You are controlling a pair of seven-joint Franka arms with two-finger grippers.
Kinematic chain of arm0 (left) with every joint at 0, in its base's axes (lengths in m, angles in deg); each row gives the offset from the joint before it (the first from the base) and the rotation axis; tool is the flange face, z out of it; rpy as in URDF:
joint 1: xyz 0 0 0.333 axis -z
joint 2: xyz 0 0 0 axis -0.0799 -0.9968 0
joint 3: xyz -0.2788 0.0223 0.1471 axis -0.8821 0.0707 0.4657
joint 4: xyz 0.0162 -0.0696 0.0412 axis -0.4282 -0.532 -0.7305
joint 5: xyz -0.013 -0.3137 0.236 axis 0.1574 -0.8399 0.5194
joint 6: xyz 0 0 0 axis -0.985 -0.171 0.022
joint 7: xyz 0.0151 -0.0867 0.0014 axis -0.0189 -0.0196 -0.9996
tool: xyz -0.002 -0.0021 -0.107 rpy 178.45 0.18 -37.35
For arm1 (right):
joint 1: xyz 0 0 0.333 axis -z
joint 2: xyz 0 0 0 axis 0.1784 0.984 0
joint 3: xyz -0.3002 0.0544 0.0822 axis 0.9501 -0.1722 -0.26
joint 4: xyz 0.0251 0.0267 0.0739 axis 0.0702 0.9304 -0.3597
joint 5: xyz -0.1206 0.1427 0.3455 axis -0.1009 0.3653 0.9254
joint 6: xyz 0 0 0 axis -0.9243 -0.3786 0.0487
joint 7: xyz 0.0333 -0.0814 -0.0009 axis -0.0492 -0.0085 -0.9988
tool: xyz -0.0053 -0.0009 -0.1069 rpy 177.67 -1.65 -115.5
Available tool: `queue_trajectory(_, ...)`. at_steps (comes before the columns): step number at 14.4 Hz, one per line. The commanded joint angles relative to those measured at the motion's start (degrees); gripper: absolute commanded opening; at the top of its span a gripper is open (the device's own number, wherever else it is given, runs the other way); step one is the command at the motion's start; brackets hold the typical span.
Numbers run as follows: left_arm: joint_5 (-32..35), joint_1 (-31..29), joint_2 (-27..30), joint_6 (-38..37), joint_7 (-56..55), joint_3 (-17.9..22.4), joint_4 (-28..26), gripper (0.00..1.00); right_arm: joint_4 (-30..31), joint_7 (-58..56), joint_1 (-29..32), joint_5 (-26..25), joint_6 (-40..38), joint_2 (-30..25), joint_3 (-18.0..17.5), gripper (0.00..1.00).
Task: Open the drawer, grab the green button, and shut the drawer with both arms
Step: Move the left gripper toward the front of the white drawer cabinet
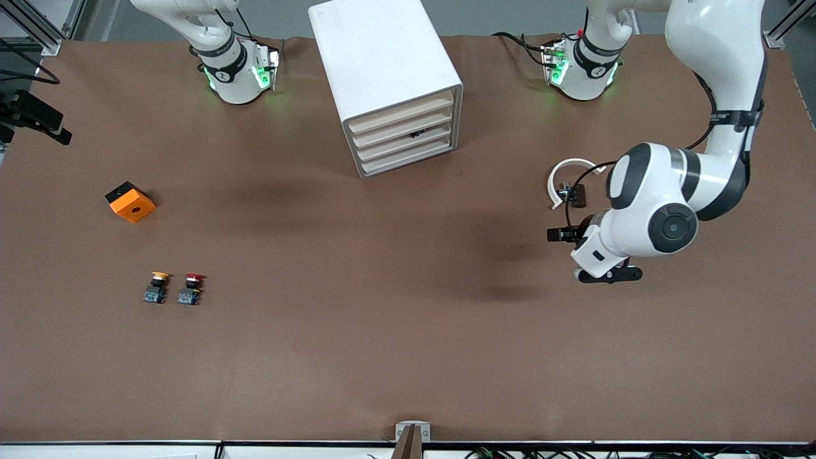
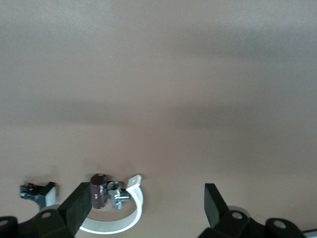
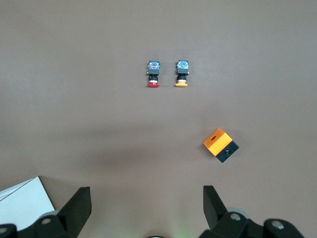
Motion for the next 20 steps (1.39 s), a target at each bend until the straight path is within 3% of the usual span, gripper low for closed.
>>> queue_trajectory(1, -0.24, 1.52, -1.79, 0.69, -4.69, 0.15, 1.87, 1.00, 1.36, -0.29, 1.36, -0.16, 0.22, -1.36, -0.70, 1.00)
queue_trajectory(8, -0.68, 5.56, -6.62, -0.89, -28.32, 0.06, 8.37, 1.00, 1.36, -0.29, 1.36, -0.16, 0.22, -1.36, -0.70, 1.00)
queue_trajectory(11, -2.69, 6.18, -8.38, -5.80, -33.52, 0.06, 11.54, 1.00, 1.36, -0.38, 1.36, -0.16, 0.22, -1.36, -0.70, 1.00)
queue_trajectory(20, -16.22, 7.67, -12.60, -7.57, -49.43, 0.06, 13.39, 1.00, 1.36, -0.38, 1.36, -0.16, 0.13, -1.27, -0.70, 1.00)
